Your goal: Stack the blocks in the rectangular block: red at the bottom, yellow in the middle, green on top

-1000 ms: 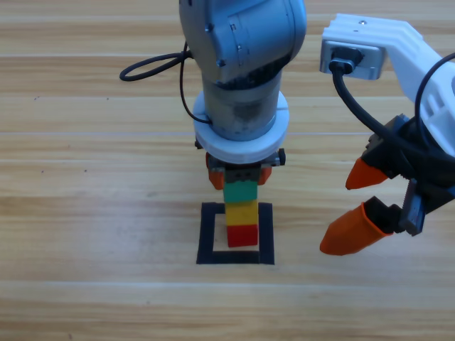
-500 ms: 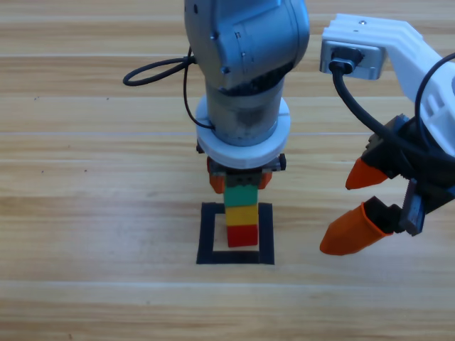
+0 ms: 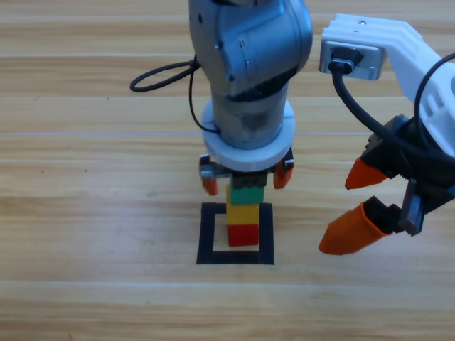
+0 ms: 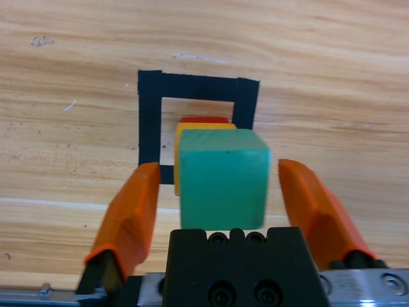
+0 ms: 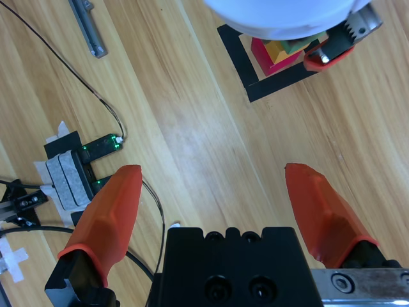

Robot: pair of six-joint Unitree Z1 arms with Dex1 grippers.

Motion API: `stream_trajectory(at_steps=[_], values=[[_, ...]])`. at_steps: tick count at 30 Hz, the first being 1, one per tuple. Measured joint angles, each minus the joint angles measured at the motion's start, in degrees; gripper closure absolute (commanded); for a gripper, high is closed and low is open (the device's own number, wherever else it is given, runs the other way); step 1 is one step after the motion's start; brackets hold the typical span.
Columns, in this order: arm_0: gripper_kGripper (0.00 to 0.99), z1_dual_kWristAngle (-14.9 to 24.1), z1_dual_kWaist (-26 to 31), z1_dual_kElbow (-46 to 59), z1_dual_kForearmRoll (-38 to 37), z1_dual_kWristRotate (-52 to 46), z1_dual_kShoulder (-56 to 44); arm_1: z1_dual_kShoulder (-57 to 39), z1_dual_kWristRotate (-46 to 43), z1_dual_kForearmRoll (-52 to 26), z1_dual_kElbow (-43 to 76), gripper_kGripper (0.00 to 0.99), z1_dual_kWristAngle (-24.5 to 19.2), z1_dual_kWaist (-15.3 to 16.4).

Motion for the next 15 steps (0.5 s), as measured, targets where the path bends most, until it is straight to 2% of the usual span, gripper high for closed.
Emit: stream_trajectory(at_steps=[6,11,15], values=[[0.0,0.0,0.0,0.66,0.0,0.1,0.0,-0.04,0.18,0.0,0.0,0.0,-0.05,0.0],[0.0,0.4,0.0,-0.27,0.08,2.44,0.0,-0.04,0.79,0.0,0.0,0.0,-1.84,-0.26],[0.0,6.06,-0.02,-11.25,7.83,4.91,-0.11,-0.27,0.79,0.0,0.0,0.0,-1.85,-0.46]])
